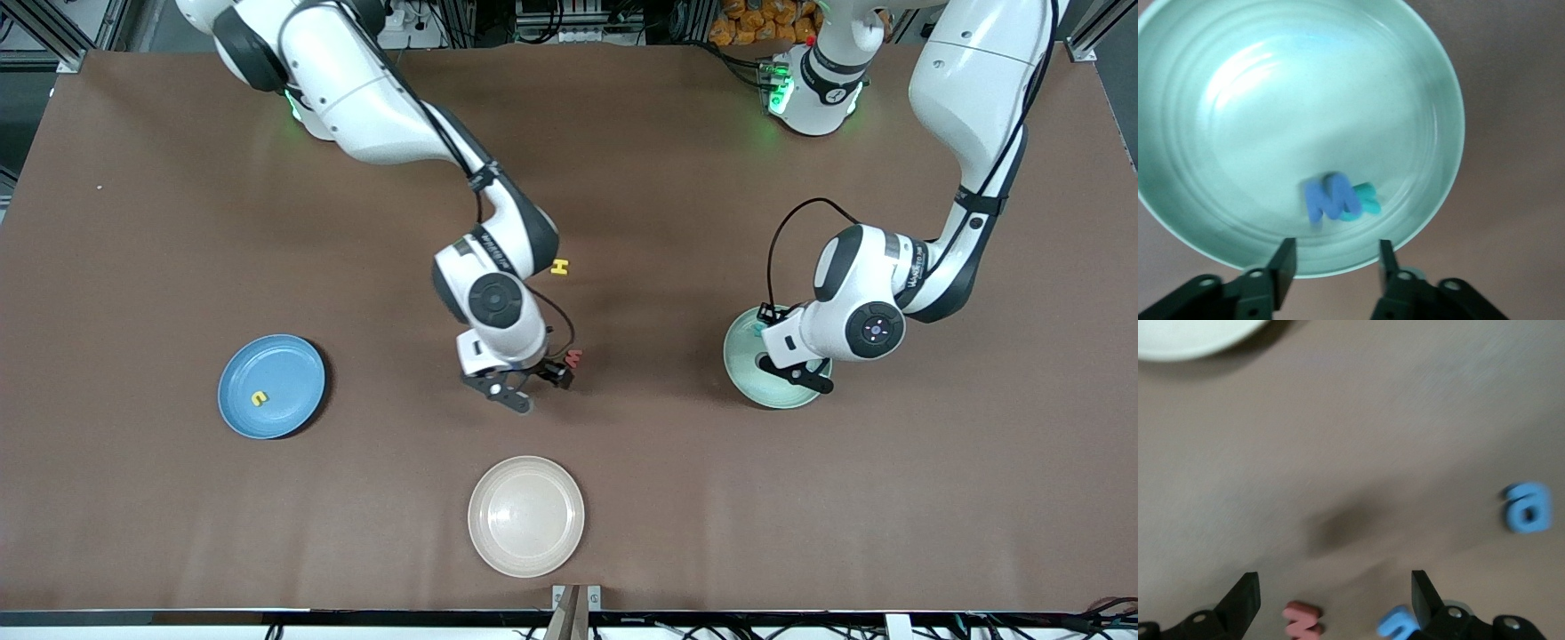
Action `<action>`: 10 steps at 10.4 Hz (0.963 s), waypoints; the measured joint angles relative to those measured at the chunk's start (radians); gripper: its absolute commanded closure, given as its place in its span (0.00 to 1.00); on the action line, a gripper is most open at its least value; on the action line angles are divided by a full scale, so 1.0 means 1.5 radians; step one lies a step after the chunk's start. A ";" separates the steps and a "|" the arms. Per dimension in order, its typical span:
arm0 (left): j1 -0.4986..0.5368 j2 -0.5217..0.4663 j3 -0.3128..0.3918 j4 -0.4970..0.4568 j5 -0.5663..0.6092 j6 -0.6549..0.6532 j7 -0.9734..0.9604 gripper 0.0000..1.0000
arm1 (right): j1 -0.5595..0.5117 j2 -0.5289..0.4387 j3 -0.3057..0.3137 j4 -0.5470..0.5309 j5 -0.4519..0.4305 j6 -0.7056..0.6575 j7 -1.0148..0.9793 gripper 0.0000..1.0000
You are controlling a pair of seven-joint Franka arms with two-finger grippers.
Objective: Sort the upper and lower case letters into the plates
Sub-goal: 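Place the blue M on the green plate with the left gripper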
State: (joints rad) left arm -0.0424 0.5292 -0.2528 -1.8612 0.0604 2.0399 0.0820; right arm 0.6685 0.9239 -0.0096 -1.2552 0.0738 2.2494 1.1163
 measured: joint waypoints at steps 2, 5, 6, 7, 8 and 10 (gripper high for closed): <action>0.000 0.000 -0.001 0.001 0.000 0.000 0.003 0.00 | 0.025 0.015 0.003 0.007 0.001 0.014 0.012 0.00; -0.007 0.000 -0.003 0.003 0.000 0.001 0.001 0.00 | 0.041 0.023 0.005 0.008 0.002 0.013 0.032 0.00; -0.015 0.000 -0.004 0.007 0.000 0.001 -0.011 0.00 | 0.043 0.027 0.005 0.009 0.002 0.013 0.036 0.00; -0.026 0.000 -0.004 0.012 -0.001 0.002 -0.037 0.00 | 0.043 0.031 0.005 0.010 0.002 0.014 0.037 0.00; -0.045 0.001 -0.005 0.020 -0.002 0.002 -0.078 0.00 | 0.043 0.033 0.005 0.011 0.002 0.014 0.037 0.00; -0.088 0.007 -0.005 0.041 -0.002 0.002 -0.174 0.00 | 0.043 0.037 0.005 0.016 0.003 0.014 0.037 0.00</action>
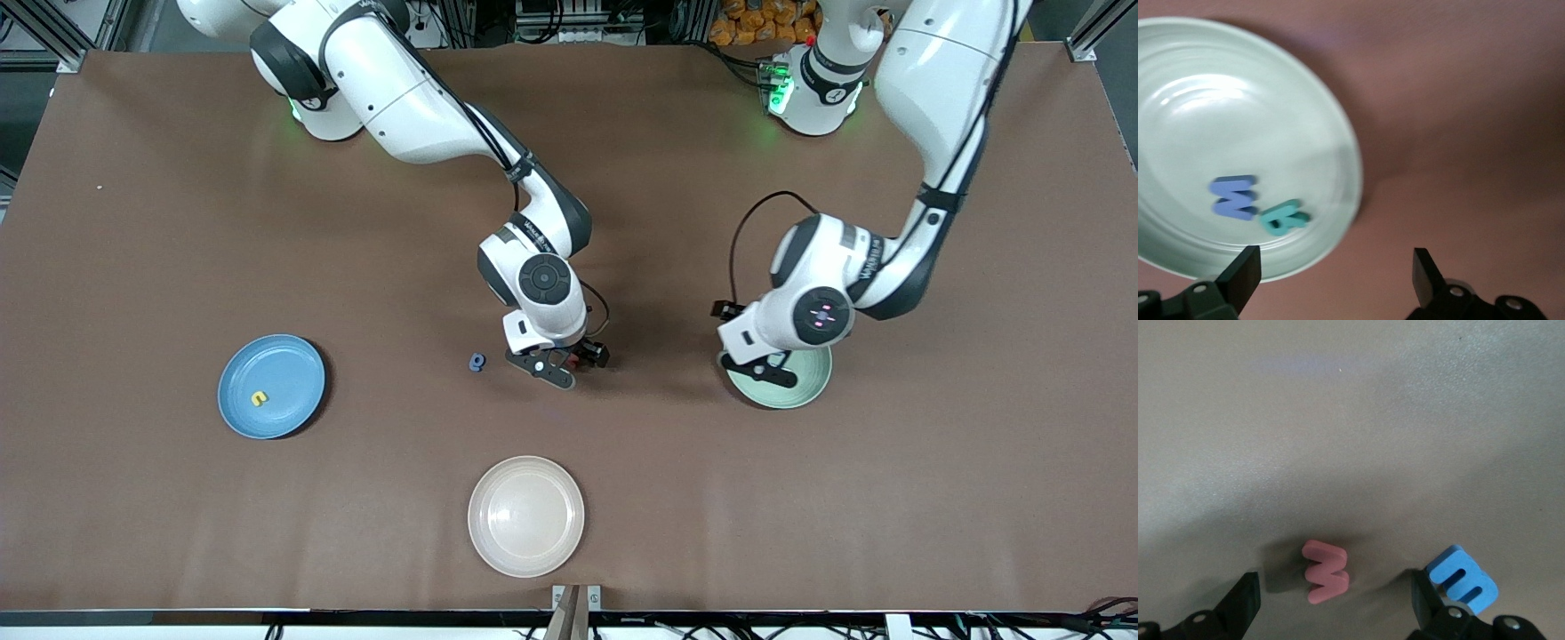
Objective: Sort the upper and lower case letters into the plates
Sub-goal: 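Place the blue M on the green plate with the left gripper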
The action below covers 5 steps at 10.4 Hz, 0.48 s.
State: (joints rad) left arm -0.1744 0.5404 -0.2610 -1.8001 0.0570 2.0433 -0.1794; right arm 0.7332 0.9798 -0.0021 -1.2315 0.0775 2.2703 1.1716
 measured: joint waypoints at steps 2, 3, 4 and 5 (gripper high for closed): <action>-0.017 0.008 0.000 0.017 -0.017 0.000 -0.047 0.00 | 0.000 0.003 0.000 0.004 0.000 -0.001 0.000 0.00; -0.019 0.010 0.000 0.023 -0.031 0.000 -0.055 0.00 | 0.001 0.004 0.000 0.005 0.000 -0.001 0.000 0.00; -0.024 0.011 0.000 0.029 -0.038 0.000 -0.072 0.00 | 0.001 0.005 0.000 0.006 0.000 -0.001 0.000 0.30; -0.035 0.011 0.000 0.032 -0.039 0.000 -0.102 0.00 | 0.001 0.005 0.000 0.006 0.000 -0.001 0.000 0.99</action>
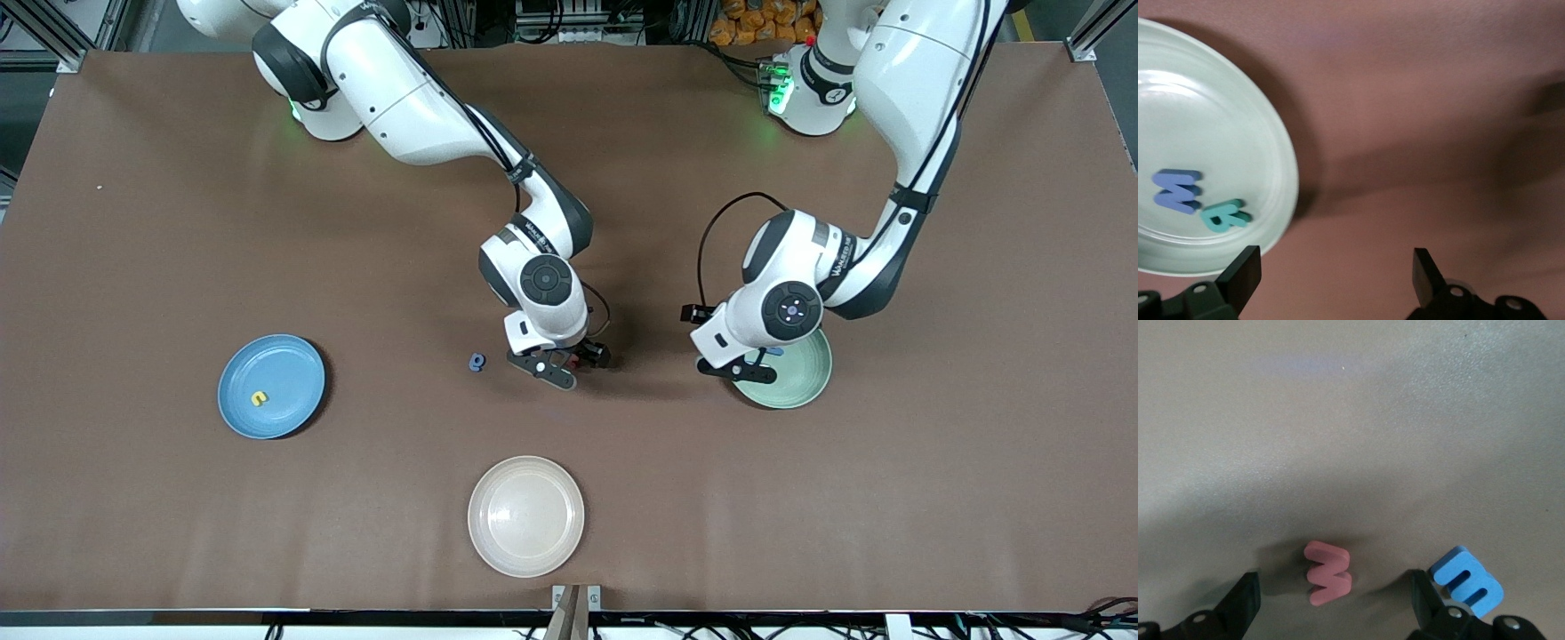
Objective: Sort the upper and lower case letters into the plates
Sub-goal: 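Place the blue M on the green plate with the left gripper, then grasp the pink w with the right gripper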
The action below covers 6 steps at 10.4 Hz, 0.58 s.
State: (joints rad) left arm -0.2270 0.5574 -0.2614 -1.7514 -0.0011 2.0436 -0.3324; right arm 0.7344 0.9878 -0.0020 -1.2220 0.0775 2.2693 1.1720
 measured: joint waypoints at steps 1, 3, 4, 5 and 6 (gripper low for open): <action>-0.012 0.000 0.000 0.002 0.000 0.000 -0.027 0.00 | 0.000 0.000 0.000 0.001 0.000 -0.002 0.000 1.00; -0.021 0.003 0.000 0.002 0.000 0.000 -0.044 0.00 | 0.000 0.000 0.000 0.007 0.000 -0.007 0.000 1.00; -0.020 0.005 0.001 0.003 0.000 0.000 -0.044 0.00 | 0.000 0.000 0.000 0.010 0.000 -0.006 0.000 1.00; -0.019 0.006 0.002 0.007 -0.004 0.000 -0.045 0.00 | 0.000 -0.001 0.000 0.013 0.000 -0.007 0.000 1.00; -0.020 0.006 0.002 0.013 -0.013 0.000 -0.048 0.00 | 0.000 -0.001 0.000 0.016 0.000 -0.008 0.000 1.00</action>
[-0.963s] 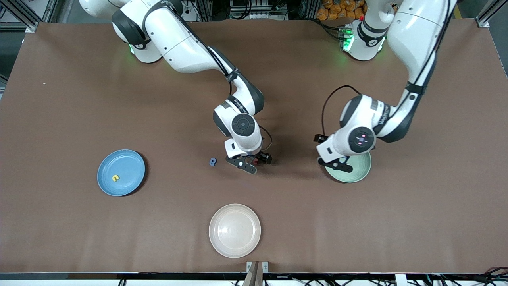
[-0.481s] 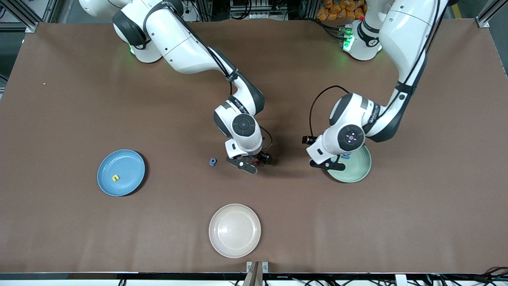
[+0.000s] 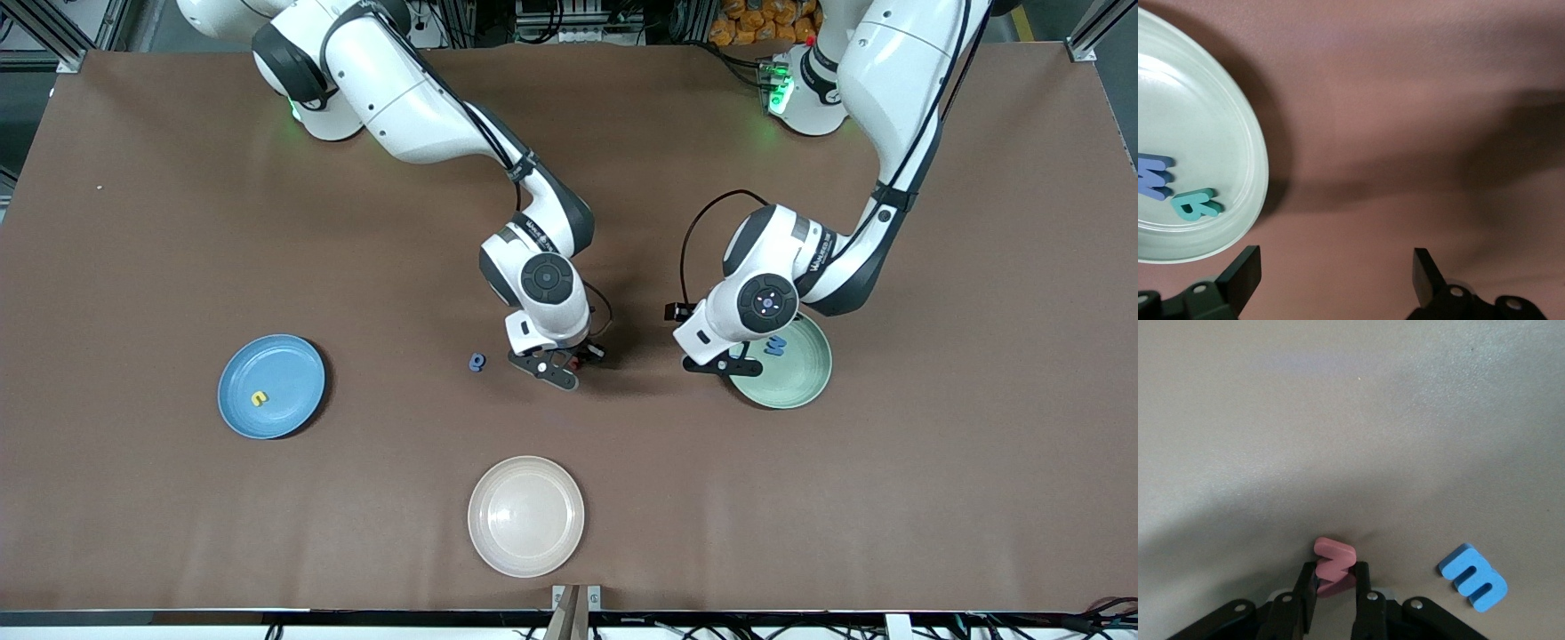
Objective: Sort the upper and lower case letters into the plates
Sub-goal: 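Grasp the pink w with the right gripper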
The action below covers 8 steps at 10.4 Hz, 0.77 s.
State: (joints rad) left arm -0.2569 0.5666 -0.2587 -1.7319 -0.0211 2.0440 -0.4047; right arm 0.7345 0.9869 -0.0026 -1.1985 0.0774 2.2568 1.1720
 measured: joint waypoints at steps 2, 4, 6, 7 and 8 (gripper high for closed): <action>-0.013 0.001 -0.002 0.004 -0.010 0.006 -0.022 0.00 | -0.001 0.001 -0.003 0.002 0.000 0.000 0.000 1.00; -0.040 0.008 -0.002 0.004 -0.010 0.037 -0.095 0.00 | -0.012 -0.007 -0.010 0.011 -0.001 -0.020 -0.008 1.00; -0.072 0.017 -0.002 0.005 -0.010 0.057 -0.146 0.00 | -0.054 -0.041 -0.015 0.013 -0.001 -0.090 -0.066 1.00; -0.083 0.024 -0.002 0.006 -0.010 0.069 -0.179 0.00 | -0.087 -0.063 -0.015 0.007 -0.001 -0.127 -0.109 1.00; -0.095 0.035 -0.002 0.017 -0.010 0.080 -0.220 0.00 | -0.120 -0.088 -0.015 -0.012 -0.001 -0.147 -0.156 1.00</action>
State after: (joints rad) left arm -0.3987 0.6197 -0.2623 -1.7061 -0.0362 2.1633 -0.7340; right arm 0.5552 0.8556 -0.0249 -1.2162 0.0764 2.0363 0.9376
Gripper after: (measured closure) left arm 0.000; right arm 0.727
